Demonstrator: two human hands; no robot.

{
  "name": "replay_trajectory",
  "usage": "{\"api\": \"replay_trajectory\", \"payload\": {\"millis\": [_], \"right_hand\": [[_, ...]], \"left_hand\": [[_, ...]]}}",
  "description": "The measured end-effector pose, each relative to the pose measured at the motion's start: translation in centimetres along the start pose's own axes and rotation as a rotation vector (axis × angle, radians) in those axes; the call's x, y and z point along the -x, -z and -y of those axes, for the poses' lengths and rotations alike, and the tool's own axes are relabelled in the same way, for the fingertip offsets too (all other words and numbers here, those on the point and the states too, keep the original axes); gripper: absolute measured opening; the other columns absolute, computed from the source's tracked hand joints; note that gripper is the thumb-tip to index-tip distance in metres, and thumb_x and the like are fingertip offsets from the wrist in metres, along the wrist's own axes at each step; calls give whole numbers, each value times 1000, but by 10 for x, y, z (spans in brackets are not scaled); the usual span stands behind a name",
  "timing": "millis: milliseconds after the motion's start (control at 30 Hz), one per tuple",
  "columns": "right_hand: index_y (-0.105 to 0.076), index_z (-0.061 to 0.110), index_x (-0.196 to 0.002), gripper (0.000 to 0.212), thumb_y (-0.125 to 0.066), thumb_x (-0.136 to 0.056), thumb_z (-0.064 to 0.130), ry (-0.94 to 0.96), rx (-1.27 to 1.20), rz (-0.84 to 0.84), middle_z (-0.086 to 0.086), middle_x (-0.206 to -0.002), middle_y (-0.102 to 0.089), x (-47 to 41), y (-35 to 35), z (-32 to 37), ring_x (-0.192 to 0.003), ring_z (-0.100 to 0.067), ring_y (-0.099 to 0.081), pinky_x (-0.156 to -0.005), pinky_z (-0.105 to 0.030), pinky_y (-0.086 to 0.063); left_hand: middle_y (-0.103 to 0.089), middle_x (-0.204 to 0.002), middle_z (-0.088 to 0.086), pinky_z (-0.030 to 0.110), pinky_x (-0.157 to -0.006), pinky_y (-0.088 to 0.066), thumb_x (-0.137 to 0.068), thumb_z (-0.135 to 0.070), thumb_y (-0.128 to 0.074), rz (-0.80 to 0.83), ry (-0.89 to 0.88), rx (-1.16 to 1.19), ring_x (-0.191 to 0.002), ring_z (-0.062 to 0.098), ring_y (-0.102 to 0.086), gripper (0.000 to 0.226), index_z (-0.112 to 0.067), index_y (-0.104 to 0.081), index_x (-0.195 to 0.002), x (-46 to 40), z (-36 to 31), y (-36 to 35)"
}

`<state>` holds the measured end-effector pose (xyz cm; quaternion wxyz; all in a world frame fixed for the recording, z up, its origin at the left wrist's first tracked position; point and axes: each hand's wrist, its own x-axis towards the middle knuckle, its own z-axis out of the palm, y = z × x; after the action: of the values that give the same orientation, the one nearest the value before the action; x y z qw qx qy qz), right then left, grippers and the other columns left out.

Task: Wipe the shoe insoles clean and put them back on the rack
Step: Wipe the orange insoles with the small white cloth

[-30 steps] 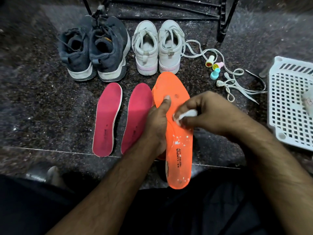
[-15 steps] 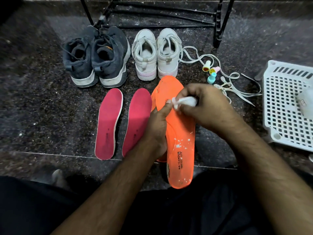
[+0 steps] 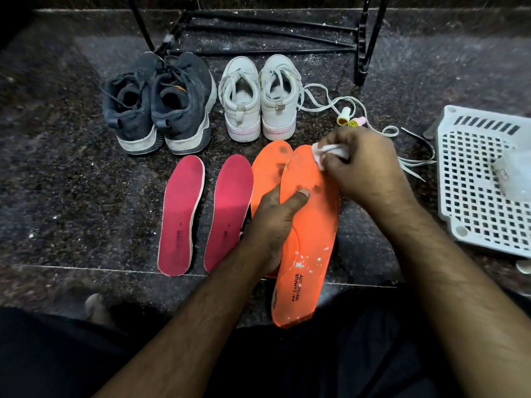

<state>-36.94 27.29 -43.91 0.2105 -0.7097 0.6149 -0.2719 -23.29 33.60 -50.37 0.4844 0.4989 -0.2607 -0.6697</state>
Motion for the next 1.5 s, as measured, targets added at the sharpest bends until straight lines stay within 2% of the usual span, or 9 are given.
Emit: {"api": "replay_trajectory", "payload": {"millis": [133, 300, 467, 600, 733, 933, 1233, 1367, 1500], "right_hand": [[-74, 27, -92, 21, -70, -77, 13, 154, 1, 232, 7, -89, -71, 9, -6, 12, -78, -6, -62, -69, -9, -40], [-72, 27, -93, 19, -66, -79, 15, 24, 63, -29, -1, -92, -67, -3, -4, 2, -81, -17, -63, -71, -21, -42], [-74, 27, -93, 22, -66, -77, 13, 147, 55, 205, 6, -87, -66, 11, -13, 18, -74, -8, -57, -64, -7, -35], [-69, 23, -93, 23, -54, -77, 15, -1, 72, -43, -5, -93, -66, -3, -9, 4, -83, -22, -63, -72, -25, -44], [-71, 23, -95, 20, -65, -79, 14, 98, -27, 206, 2, -90, -68, 11, -18, 16, -76, -11, -60, -67, -15, -40], [-70, 23, -98, 22, -60, -80, 16, -59, 23, -1, -1, -96, -70, 0, -6, 1, -85, -18, -66, -80, -29, -53], [-65, 24, -106, 24, -63, -82, 22, -99, 81, 135, -1, -98, -70, 10, -2, 8, -92, -22, -64, -82, -28, -50], [-58, 24, -104, 26, -69, -81, 25, -5, 73, 344, 1, -98, -68, 29, -12, 21, -95, -21, -62, -82, -29, -48], [-58, 26, -96, 23, -73, -79, 23, -56, 60, 274, 3, -94, -68, 22, -8, 15, -87, -19, -63, -79, -29, -50]], "left_hand": [[-72, -116, 17, 55, -98, -52, -96, 1, -56, 33, -37, 30, -107, 35, -67, 40, -15, -60, -132, -2, 1, 0], [-68, -126, 17, 61, -105, -45, -97, -1, -56, 14, -42, 30, -119, 38, -62, 47, -13, -51, -143, -5, 3, 2], [-69, -122, 21, 63, -104, -45, -96, 3, -54, 29, -57, 81, -117, 42, -62, 40, -17, -62, -130, -4, 0, 1], [-67, -126, 20, 62, -104, -46, -98, 0, -55, -2, -44, 74, -119, 42, -61, 44, -11, -53, -140, -4, 0, 1], [-70, -117, 20, 56, -101, -49, -94, 3, -56, 14, -77, 105, -107, 37, -66, 37, -14, -65, -125, -3, -3, 0], [-74, -106, 15, 52, -91, -56, -97, -1, -56, -45, -27, 113, -91, 29, -70, 31, -8, -62, -126, -4, -8, 3], [-74, -99, 16, 50, -85, -58, -96, -5, -58, -121, -33, 149, -87, 30, -71, 27, -3, -63, -123, -5, -12, 5], [-73, -90, 15, 41, -73, -59, -96, -3, -55, -161, -29, 179, -76, 27, -70, 26, 1, -62, -121, -5, -16, 6], [-68, -108, 27, 53, -90, -54, -93, -6, -60, -185, -12, 213, -93, 38, -66, 37, 8, -58, -127, -6, -14, 5]]}}
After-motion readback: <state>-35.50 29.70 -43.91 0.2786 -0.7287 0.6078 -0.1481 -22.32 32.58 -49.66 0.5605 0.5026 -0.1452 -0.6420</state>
